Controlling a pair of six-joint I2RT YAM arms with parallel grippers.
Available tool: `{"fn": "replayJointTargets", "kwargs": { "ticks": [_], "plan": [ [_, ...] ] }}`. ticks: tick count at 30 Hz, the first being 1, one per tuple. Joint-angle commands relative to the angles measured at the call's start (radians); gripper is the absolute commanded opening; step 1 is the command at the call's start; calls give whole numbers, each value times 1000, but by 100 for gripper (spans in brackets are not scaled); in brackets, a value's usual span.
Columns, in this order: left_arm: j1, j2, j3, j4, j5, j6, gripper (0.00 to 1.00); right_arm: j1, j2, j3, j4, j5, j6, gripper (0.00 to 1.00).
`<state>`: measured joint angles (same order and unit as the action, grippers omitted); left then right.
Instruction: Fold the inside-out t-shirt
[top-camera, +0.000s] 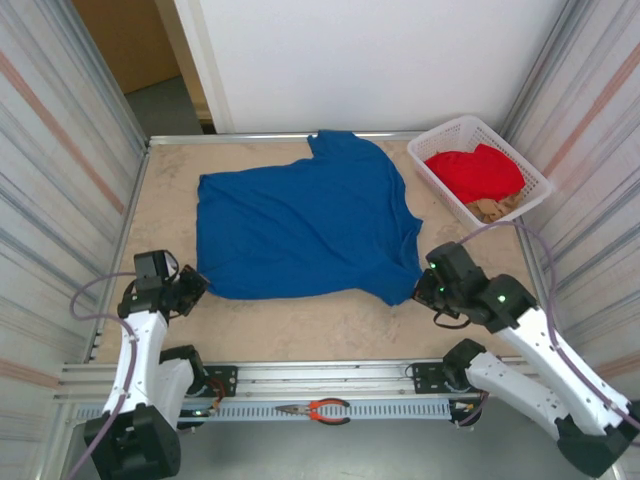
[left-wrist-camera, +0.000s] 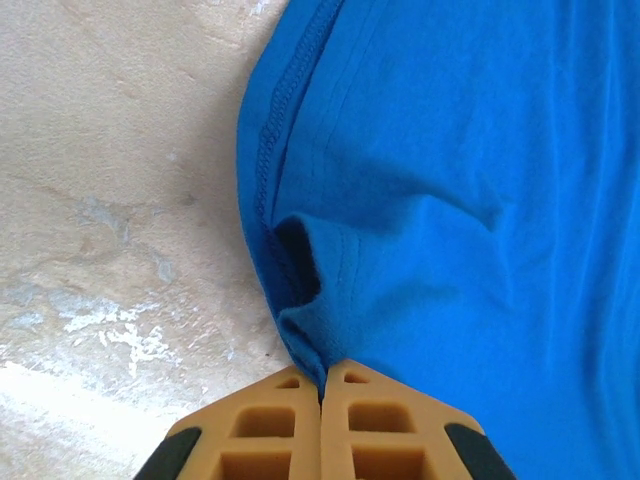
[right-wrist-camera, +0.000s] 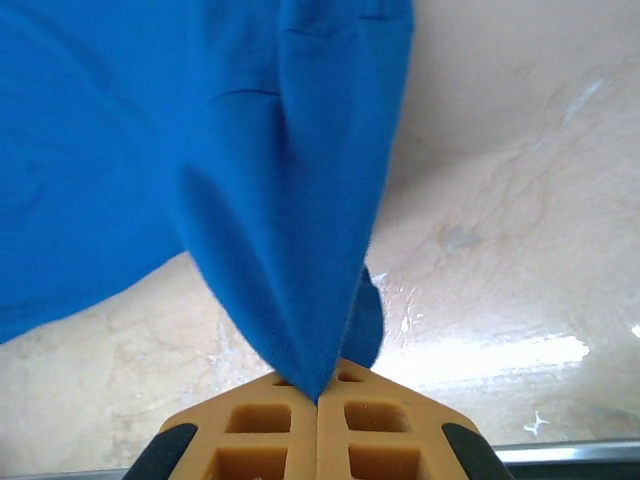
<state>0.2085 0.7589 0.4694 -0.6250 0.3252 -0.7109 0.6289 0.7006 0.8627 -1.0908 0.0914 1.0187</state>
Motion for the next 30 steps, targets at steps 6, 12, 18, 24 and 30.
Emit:
{"fn": "replayJointTargets", "kwargs": {
  "ticks": [6, 12, 18, 24, 30],
  "plan": [
    [-4, -92, 45, -132, -9, -35, 0, -20, -74, 120, -216, 39, -18, 0],
    [-18, -88, 81, -138, 3, -58, 0, -21, -98, 153, -224, 27, -5, 0],
    [-18, -1, 116, -25, -22, -23, 0, -55, -19, 178, -118, 43, -65, 0],
    [-18, 216, 213, 75, -14, 25, 0, -279, 122, 168, 70, -139, -204, 0],
    [-21, 411, 297, 144, -40, 64, 0, -441, 272, 157, 236, -276, -269, 0]
  ]
}}
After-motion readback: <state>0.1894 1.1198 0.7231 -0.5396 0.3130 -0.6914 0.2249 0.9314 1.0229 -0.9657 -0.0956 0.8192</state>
